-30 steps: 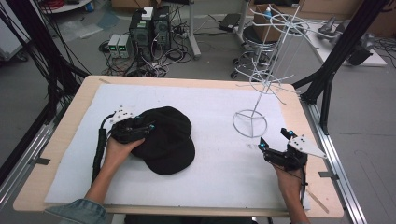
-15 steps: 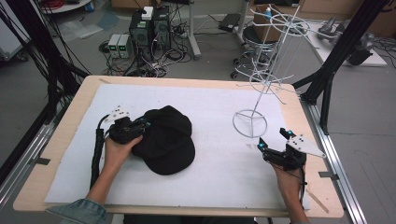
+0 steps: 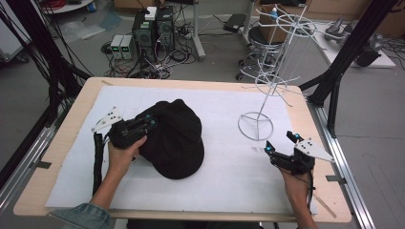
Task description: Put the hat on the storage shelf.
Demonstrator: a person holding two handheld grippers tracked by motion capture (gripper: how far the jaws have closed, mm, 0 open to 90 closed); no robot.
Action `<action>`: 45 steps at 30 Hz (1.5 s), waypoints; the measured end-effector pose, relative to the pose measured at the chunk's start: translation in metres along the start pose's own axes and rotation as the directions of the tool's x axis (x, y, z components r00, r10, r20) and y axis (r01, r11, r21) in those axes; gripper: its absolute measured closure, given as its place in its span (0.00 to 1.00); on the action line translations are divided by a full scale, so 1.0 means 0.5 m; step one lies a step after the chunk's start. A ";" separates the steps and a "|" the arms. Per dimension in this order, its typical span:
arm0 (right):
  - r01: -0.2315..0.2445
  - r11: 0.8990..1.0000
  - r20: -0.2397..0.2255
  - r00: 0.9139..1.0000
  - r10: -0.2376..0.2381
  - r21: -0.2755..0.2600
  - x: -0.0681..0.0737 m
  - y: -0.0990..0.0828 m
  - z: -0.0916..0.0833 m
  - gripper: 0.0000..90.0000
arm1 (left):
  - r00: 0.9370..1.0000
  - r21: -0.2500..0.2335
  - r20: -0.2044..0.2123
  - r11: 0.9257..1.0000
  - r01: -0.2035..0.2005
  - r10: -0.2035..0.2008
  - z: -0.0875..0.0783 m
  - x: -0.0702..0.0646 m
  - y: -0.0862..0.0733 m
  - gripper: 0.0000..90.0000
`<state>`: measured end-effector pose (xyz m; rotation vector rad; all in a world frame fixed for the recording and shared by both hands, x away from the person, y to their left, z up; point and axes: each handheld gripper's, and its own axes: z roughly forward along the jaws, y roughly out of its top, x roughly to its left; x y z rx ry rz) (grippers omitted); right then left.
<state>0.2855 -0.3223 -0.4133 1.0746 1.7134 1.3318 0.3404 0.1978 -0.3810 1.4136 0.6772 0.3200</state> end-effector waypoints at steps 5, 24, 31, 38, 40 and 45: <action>0.004 1.000 0.001 1.000 -0.004 -0.010 0.000 0.002 0.000 0.15 | 0.999 -0.063 0.030 0.998 -0.014 0.016 -0.009 -0.014 0.036 0.90; -0.002 1.000 -0.001 1.000 0.002 -0.007 0.001 0.004 0.008 0.15 | 0.988 -0.077 0.074 0.989 -0.129 0.134 0.019 -0.045 0.164 0.90; -0.002 1.000 0.003 1.000 0.002 -0.007 -0.003 0.002 0.006 0.15 | 0.982 -0.083 0.099 0.985 -0.152 0.160 0.038 -0.058 0.221 0.90; -0.006 1.000 0.001 1.000 0.006 -0.010 -0.003 0.001 0.007 0.14 | 0.977 -0.107 0.139 0.983 -0.148 0.162 0.059 -0.062 0.285 0.90; -0.005 1.000 0.002 1.000 0.005 -0.007 -0.004 0.001 0.008 0.14 | 0.977 -0.119 0.150 0.984 -0.134 0.151 0.066 -0.061 0.303 0.90; -0.004 1.000 0.002 1.000 0.004 -0.006 -0.004 0.001 0.008 0.14 | 0.972 -0.118 0.168 0.982 -0.145 0.164 0.088 -0.064 0.347 0.90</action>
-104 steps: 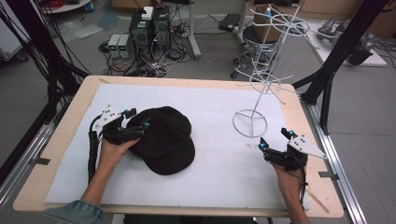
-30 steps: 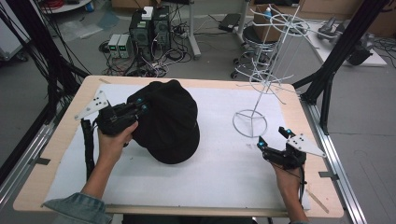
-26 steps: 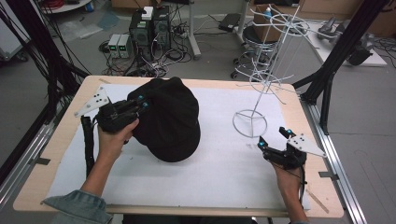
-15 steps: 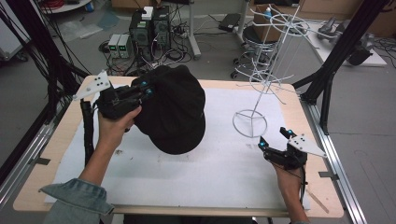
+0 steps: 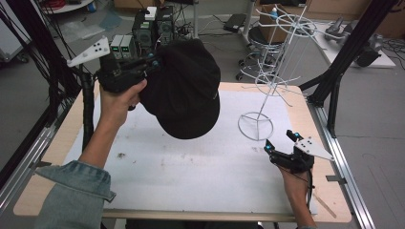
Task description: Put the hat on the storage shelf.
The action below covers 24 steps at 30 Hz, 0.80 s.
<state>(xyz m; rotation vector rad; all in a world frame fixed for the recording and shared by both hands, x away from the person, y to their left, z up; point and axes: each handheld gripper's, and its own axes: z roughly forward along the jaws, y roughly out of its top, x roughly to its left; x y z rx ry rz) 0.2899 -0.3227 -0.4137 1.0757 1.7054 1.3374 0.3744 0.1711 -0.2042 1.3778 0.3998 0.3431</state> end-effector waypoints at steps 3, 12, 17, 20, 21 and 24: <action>-0.002 1.000 -0.001 1.000 0.002 0.000 0.000 0.000 0.000 0.14 | 1.000 0.007 0.008 1.000 -0.022 0.022 0.017 -0.001 0.024 0.90; -0.013 1.000 0.000 1.000 0.013 0.005 -0.002 -0.002 -0.001 0.14 | 0.999 -0.013 0.039 0.999 -0.037 0.038 0.050 -0.003 0.088 0.90; -0.011 1.000 -0.001 1.000 0.011 0.004 -0.002 -0.002 -0.001 0.14 | 0.997 -0.032 0.054 0.998 -0.047 0.048 0.064 -0.005 0.120 0.90; -0.012 1.000 -0.001 1.000 0.012 0.004 -0.002 -0.002 -0.001 0.14 | 0.996 -0.041 0.063 0.998 -0.055 0.057 0.070 -0.007 0.140 0.90; -0.013 1.000 0.000 1.000 0.013 0.003 -0.002 -0.002 -0.001 0.14 | 0.996 -0.046 0.070 0.997 -0.059 0.062 0.075 -0.008 0.149 0.90; -0.016 1.000 -0.001 1.000 0.016 0.006 -0.002 -0.002 -0.002 0.14 | 0.995 -0.048 0.077 0.997 -0.062 0.065 0.086 -0.008 0.164 0.90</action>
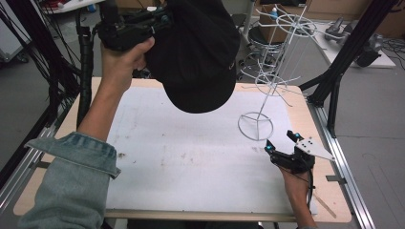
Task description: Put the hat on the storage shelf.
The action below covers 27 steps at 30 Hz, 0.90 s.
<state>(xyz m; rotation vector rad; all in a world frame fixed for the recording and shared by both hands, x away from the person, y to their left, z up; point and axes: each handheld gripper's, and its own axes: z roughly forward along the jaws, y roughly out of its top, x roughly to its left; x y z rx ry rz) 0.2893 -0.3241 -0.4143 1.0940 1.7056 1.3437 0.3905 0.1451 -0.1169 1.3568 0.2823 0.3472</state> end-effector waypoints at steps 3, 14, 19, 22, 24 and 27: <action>0.004 1.000 0.001 1.000 -0.004 -0.001 -0.001 0.000 0.000 0.14 | 1.000 -0.006 0.009 1.000 0.007 -0.007 0.015 0.004 0.014 0.90; -0.001 1.000 0.001 1.000 0.001 -0.003 -0.003 -0.001 0.001 0.14 | 0.999 -0.039 0.045 0.999 0.014 -0.012 0.078 0.008 0.052 0.90; -0.003 1.000 -0.002 1.000 0.003 -0.002 -0.003 -0.001 -0.001 0.14 | 0.998 -0.056 0.055 0.998 0.036 -0.033 0.107 0.019 0.056 0.90; 0.001 1.000 -0.002 1.000 -0.001 0.002 -0.003 -0.002 -0.002 0.14 | 0.998 -0.056 0.052 0.997 0.043 -0.040 0.125 0.027 0.054 0.90; 0.000 1.000 -0.002 1.000 0.000 0.001 -0.004 -0.002 -0.002 0.14 | 0.998 -0.055 0.053 0.998 0.044 -0.041 0.134 0.033 0.052 0.90; -0.001 1.000 -0.003 1.000 0.001 0.002 -0.005 -0.003 -0.004 0.14 | 0.997 -0.055 0.060 0.997 0.048 -0.045 0.150 0.043 0.046 0.90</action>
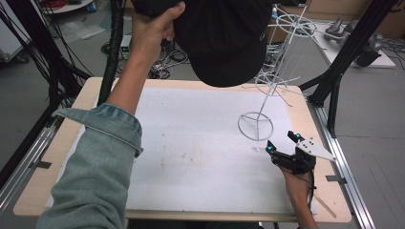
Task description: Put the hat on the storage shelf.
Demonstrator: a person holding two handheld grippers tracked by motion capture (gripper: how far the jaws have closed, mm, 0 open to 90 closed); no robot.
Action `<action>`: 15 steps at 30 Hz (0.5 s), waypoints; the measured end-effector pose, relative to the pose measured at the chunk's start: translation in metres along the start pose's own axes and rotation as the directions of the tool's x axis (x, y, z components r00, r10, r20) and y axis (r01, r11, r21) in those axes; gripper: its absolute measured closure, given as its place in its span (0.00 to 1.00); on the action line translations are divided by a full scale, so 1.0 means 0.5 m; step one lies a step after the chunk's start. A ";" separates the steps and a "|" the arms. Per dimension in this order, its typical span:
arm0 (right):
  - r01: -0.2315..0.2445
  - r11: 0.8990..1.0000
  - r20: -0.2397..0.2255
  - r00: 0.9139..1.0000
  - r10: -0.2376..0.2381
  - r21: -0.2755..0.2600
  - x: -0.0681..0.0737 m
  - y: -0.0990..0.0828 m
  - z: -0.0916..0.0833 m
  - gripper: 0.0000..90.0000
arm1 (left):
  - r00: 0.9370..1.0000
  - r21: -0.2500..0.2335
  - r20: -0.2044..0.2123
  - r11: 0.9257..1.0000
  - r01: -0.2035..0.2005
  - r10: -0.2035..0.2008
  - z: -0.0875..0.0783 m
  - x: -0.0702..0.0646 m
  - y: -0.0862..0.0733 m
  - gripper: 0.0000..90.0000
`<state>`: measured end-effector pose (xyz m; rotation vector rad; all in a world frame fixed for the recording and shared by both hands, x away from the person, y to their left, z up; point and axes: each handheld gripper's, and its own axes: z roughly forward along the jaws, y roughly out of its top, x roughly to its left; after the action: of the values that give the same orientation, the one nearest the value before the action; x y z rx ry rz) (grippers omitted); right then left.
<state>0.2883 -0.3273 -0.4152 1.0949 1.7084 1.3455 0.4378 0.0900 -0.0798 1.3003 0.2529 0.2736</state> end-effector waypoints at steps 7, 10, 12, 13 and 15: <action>-0.004 1.000 0.002 1.000 0.004 0.004 -0.002 -0.002 -0.003 0.14 | 1.000 -0.009 0.021 1.000 0.022 -0.022 0.030 0.024 -0.018 0.90; 0.001 1.000 0.003 1.000 -0.001 0.006 -0.003 -0.002 -0.004 0.14 | 0.999 0.004 0.014 0.999 0.033 -0.033 0.044 0.036 -0.029 0.90; 0.000 1.000 0.003 1.000 0.000 0.008 -0.003 -0.002 -0.004 0.14 | 0.999 0.010 0.012 0.999 0.040 -0.040 0.052 0.043 -0.037 0.90; 0.002 1.000 0.003 1.000 -0.002 0.007 -0.003 -0.002 -0.004 0.14 | 0.999 0.016 0.009 0.999 0.048 -0.048 0.057 0.047 -0.043 0.90; 0.003 1.000 0.004 1.000 -0.003 0.013 -0.002 -0.002 -0.004 0.14 | 0.999 0.035 0.003 0.998 0.053 -0.053 0.064 0.051 -0.052 0.90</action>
<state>0.2867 -0.3293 -0.4159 1.1005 1.7179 1.3313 0.4742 0.0633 -0.0976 1.3270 0.2893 0.2226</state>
